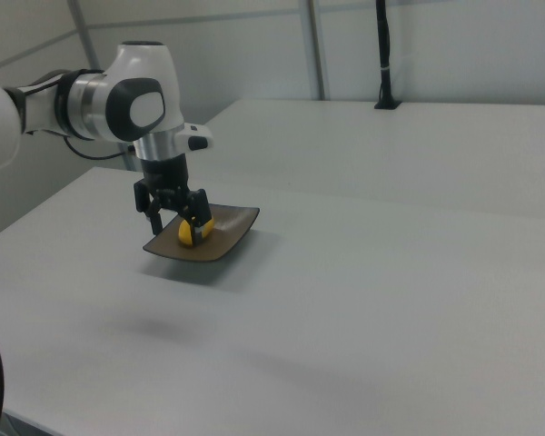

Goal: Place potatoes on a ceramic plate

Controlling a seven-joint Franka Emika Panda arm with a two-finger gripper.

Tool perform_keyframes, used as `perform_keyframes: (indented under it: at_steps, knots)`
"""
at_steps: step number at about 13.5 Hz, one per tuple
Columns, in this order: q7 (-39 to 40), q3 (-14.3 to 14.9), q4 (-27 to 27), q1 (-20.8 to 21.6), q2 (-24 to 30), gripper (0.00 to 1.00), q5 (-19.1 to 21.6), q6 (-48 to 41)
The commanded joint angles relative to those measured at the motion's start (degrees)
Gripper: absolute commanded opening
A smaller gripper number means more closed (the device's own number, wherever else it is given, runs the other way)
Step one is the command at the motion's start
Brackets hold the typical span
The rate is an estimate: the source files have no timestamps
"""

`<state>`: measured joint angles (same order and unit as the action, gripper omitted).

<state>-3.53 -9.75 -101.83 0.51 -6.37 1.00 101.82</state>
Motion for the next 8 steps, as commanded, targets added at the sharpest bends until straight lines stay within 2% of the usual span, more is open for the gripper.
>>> perform_keyframes:
  at_steps: [1,3,5,8]
  knots:
    - [1.68,5.17,-7.06,4.58,5.75,1.00,-0.13,2.66]
    - [0.98,9.03,-11.88,7.74,8.81,1.00,0.31,9.16]
    - [0.98,9.13,-11.73,7.49,8.92,1.00,0.40,9.36]
    - [1.24,10.89,-11.29,7.31,8.66,1.00,2.41,9.45]
